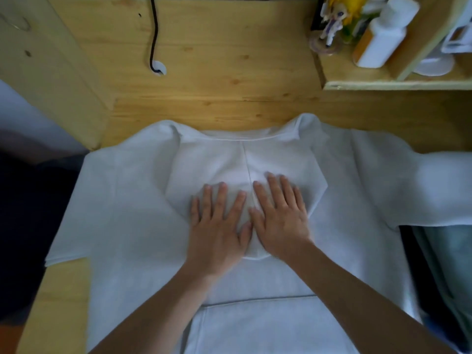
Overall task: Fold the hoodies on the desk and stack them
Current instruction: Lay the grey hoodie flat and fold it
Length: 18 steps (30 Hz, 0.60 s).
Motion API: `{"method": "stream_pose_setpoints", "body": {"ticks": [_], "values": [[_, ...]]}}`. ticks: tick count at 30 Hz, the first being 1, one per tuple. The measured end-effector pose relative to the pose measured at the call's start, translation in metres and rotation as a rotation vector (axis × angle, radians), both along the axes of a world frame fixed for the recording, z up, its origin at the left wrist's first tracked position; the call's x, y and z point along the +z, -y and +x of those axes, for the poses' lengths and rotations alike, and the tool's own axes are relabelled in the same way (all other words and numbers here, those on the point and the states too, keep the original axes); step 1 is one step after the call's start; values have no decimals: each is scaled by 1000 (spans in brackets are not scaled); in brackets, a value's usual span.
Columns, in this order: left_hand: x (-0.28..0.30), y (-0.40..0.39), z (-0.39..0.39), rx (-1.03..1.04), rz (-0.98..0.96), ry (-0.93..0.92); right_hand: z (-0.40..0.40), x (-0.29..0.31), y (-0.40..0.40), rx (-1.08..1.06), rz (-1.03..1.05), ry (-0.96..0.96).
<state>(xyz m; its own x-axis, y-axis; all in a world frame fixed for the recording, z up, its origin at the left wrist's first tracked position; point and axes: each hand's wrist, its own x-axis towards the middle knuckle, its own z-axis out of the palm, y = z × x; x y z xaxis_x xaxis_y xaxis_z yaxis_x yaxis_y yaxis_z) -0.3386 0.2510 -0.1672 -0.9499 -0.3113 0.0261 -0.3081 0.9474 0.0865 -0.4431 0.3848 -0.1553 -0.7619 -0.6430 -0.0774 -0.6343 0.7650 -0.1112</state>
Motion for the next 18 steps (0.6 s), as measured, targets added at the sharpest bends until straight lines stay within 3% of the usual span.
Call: {"method": "stream_pose_setpoints", "body": {"ticks": [5, 9, 15, 18], "values": [[5, 6, 5, -34, -12, 37, 8, 15, 12, -87, -61, 75], [2, 23, 33, -15, -7, 41, 30, 9, 7, 10, -94, 24], [1, 88, 133, 242, -14, 180, 29, -4, 5, 22, 24, 21], [23, 111, 183, 473, 106, 16, 35, 6, 11, -43, 57, 53]]}}
